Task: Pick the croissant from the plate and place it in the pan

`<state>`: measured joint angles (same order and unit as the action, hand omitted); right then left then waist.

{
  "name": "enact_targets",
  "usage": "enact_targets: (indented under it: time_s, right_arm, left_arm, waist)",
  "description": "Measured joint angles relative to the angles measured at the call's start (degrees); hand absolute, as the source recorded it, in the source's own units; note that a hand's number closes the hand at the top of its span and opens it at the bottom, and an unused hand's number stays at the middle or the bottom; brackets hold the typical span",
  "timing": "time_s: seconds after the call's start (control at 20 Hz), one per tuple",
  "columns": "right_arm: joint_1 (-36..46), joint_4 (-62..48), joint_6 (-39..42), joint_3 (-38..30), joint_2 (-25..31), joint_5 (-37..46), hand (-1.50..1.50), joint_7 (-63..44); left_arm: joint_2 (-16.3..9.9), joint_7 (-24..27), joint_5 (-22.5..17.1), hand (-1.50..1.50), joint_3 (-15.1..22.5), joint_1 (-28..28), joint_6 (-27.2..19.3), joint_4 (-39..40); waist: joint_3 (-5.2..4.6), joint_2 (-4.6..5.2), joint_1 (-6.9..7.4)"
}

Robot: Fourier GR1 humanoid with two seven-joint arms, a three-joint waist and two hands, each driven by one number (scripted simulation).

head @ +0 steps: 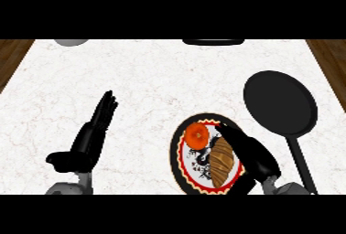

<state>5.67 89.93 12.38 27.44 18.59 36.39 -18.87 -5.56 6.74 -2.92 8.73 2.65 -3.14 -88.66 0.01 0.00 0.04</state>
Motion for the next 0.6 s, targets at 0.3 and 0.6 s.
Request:
enact_targets:
  time_s: [0.3, 0.6]
  right_arm:
    - [0.7, -4.5, 1.0, -3.7, -3.2, 2.4, -1.50, 3.4]
    - [3.3, -13.2, -0.3, -5.4, -7.3, 6.1, -1.50, 5.7]
  left_arm:
    - [0.7, -1.0, 0.4, 0.00, -1.5, 0.6, 1.2, -0.1]
    - [1.9, -1.7, 1.8, 0.00, -0.7, -0.5, 1.2, -1.6]
  waist:
    - [-0.01, -0.02, 0.01]
    - [-0.13, -0.14, 0.09]
